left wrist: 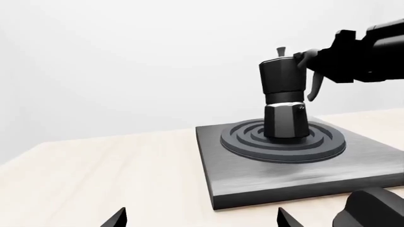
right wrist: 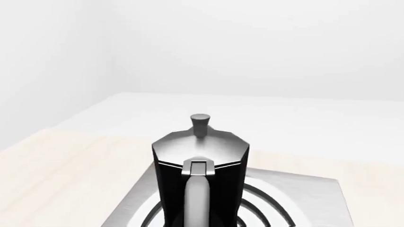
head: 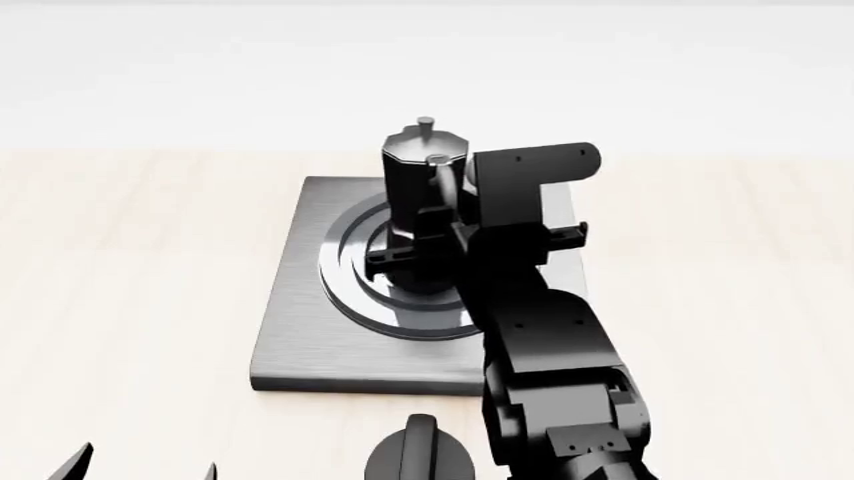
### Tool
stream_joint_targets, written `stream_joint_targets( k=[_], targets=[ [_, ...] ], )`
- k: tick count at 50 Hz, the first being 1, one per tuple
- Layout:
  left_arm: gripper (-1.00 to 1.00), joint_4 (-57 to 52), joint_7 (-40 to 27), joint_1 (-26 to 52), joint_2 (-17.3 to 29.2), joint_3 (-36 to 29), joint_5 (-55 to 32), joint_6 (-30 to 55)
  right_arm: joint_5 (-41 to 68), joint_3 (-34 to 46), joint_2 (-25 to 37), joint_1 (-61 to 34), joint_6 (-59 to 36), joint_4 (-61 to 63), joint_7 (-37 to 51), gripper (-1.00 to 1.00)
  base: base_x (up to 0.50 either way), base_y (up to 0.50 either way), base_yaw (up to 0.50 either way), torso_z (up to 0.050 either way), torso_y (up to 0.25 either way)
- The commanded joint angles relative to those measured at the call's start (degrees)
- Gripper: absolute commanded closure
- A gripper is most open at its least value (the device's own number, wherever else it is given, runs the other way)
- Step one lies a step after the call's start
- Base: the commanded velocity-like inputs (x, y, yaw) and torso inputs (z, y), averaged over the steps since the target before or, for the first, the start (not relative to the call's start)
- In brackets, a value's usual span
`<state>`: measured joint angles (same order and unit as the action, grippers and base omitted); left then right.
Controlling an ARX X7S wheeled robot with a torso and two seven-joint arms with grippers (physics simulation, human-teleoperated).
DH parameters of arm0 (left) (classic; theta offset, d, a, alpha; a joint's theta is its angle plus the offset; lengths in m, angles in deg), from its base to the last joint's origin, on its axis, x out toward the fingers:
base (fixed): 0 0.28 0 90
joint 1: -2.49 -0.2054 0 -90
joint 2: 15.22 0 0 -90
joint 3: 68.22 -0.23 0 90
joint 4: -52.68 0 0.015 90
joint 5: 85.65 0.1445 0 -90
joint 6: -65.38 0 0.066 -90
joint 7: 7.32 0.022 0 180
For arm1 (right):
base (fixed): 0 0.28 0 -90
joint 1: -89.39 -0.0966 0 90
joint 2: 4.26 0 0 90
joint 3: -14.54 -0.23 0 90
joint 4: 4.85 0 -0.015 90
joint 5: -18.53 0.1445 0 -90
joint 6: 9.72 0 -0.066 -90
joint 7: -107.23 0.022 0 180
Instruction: Put the moka pot on the stove.
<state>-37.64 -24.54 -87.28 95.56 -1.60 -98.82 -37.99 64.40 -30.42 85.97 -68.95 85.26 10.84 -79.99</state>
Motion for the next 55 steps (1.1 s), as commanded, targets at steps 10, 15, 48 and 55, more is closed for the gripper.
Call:
stream_joint_targets(
  k=[10, 15, 48, 55],
  targets=[
    [-1.0, -0.04, -0.2, -0.03, 0.13, -0.33, 0.06, -0.12, 5.18, 7.78, -0.23, 2.62, -1.89, -0.68, -2.12, -1.0, 0.0, 0.0, 0.0, 0.0, 0.0],
    [-1.0, 0.03, -0.24, 0.02, 0.15, -0.38, 0.04, -0.12, 8.96, 11.0, -0.23, 2.96, -0.94, -0.67, -3.17, -1.0, 0.0, 0.0, 0.0, 0.0, 0.0],
    [-1.0, -0.65, -0.62, -0.09, 0.61, -0.69, -0.14, -0.03, -7.83, -6.95, -0.11, 1.74, 7.08, -0.41, -5.61, -1.0, 0.0, 0.0, 0.0, 0.0, 0.0],
    [-1.0, -0.36, -0.65, -0.08, 0.56, -0.8, -0.1, -0.28, -7.08, -5.54, 7.56, 8.34, -0.45, 23.08, 3.72, -1.0, 0.0, 0.0, 0.0, 0.0, 0.0]
  ],
)
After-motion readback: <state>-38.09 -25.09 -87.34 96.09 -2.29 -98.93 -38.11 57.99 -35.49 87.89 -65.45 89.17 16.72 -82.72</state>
